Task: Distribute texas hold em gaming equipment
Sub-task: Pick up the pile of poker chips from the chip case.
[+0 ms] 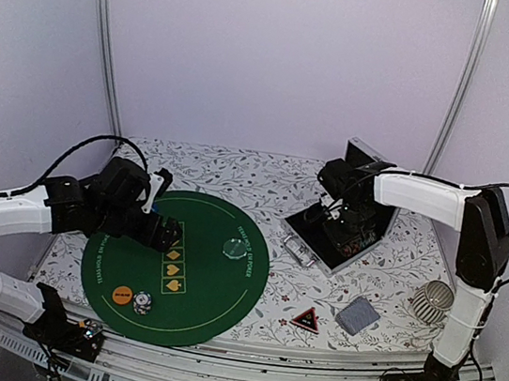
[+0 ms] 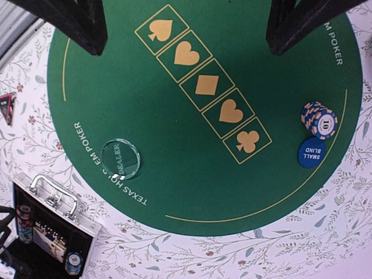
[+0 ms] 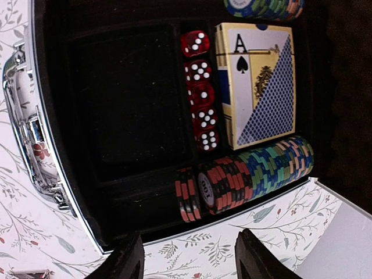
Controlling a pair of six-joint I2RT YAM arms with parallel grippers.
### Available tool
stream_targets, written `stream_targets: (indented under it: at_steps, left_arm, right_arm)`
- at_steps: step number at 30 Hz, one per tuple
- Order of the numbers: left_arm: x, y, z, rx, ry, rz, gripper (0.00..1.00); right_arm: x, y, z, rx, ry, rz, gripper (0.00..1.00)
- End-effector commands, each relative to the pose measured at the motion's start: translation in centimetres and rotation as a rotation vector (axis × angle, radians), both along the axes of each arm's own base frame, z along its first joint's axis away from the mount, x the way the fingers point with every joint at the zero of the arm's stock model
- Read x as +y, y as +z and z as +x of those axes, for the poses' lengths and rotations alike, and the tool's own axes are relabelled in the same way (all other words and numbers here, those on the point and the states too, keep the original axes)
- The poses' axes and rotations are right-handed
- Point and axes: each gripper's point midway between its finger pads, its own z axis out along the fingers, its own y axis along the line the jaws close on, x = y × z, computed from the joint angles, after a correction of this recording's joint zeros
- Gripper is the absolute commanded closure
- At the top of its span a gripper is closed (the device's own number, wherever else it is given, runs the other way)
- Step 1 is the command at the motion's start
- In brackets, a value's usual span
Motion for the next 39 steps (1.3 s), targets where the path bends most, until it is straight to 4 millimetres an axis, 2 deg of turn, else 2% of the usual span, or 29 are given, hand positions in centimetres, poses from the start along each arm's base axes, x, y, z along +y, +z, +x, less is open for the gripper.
stream_targets:
  at_steps: [1,4,12,20,24,29,33,36,39]
  left_arm:
    - [-0.4,-0.4,0.4,-0.004,-0.034,-0.008,0.02]
    - [-0.3,-0.7,0.4,0.003,-0.035,-0.005,0.02]
    - [-0.2,-1.2,0.3,0.015,-0.031,-0.008,0.02]
    - [-0.5,-1.6,0.2,0.03,-0.038,-0.014,0.02]
    - [-0.5,-1.6,0.1,0.034,-0.044,-0.018,0.02]
    - [-0.6,-1.5,0.2,0.031,-0.052,-0.016,0.02]
    - [-0.8,-1.5,0.3,0.031,-0.056,-0.021,0.02]
    - [-0.8,-1.9,0.1,0.038,-0.058,-0.021,0.02]
    - [-0.7,-2.2,0.1,0.041,-0.055,-0.022,0.02]
  right_arm:
    - [-0.3,-1.1,-0.1,0.034,0.01,-0.07,0.45]
    - [-0.2,-1.7,0.2,0.048,0.009,-0.084,0.45]
    - [-0.2,-2.9,0.2,0.08,0.043,-0.109,0.55]
    - [-0.7,-3.7,0.5,0.088,0.05,-0.142,0.55]
    - [-1.3,-4.0,0.8,0.077,0.042,-0.187,0.5]
    - [-1.3,-4.3,0.9,0.084,0.038,-0.197,0.49]
    - [-1.5,-3.7,1.1,0.076,0.032,-0.207,0.49]
    - [-1.3,-2.7,1.5,0.047,0.027,-0.194,0.45]
    - [-1.0,-3.0,1.5,0.051,0.039,-0.178,0.42]
